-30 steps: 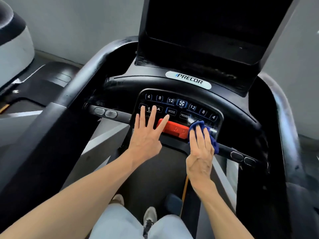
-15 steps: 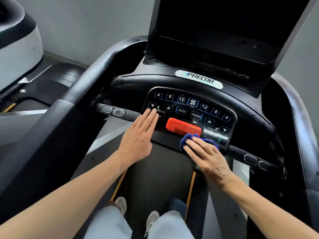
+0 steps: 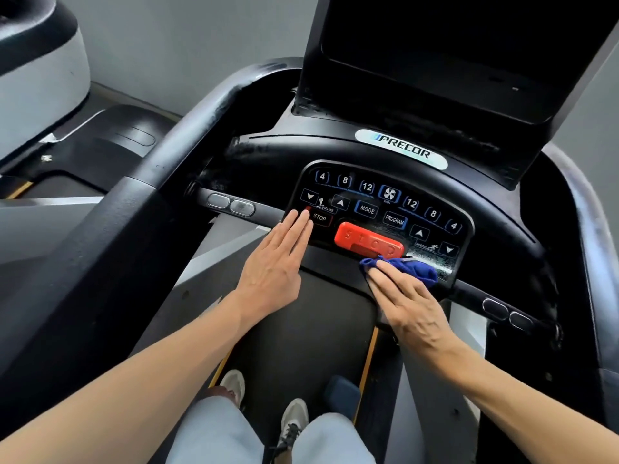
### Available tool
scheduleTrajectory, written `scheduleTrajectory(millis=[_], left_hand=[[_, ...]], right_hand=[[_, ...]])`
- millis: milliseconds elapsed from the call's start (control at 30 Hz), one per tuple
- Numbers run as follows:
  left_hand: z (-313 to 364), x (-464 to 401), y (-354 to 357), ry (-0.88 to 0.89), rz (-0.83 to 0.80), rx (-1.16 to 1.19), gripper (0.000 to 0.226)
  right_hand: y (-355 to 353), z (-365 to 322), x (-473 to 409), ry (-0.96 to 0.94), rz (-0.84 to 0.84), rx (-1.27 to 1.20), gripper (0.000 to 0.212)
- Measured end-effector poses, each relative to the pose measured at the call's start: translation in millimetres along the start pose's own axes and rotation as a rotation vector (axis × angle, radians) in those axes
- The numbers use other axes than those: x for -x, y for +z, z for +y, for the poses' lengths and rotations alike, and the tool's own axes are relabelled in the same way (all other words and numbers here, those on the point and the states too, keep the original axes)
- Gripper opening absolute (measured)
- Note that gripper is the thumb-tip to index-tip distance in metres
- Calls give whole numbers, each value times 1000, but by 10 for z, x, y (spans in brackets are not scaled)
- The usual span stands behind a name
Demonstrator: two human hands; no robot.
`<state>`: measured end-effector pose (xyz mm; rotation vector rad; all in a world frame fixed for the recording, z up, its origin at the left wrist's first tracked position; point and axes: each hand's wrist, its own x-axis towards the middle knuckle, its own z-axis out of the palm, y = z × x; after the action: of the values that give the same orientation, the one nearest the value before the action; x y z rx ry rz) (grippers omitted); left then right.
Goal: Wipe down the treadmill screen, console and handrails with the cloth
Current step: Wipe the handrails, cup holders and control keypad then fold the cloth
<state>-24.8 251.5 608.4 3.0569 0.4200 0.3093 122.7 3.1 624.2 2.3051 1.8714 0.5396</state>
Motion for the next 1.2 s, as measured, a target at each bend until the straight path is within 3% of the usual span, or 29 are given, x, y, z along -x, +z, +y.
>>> scheduleTrajectory(millis=[233,500,1200], left_hand=[[192,-68,-28,86,42,21,84],[222,-88,-19,74,40,24,90],[189,-107,-1,82,50,45,89]], right_hand=[[-10,-483,-409,288,6,-190,45],[-135,-650,-544,446,-60,-312,54],[-240,-639,-521,503,-102,-343,59]])
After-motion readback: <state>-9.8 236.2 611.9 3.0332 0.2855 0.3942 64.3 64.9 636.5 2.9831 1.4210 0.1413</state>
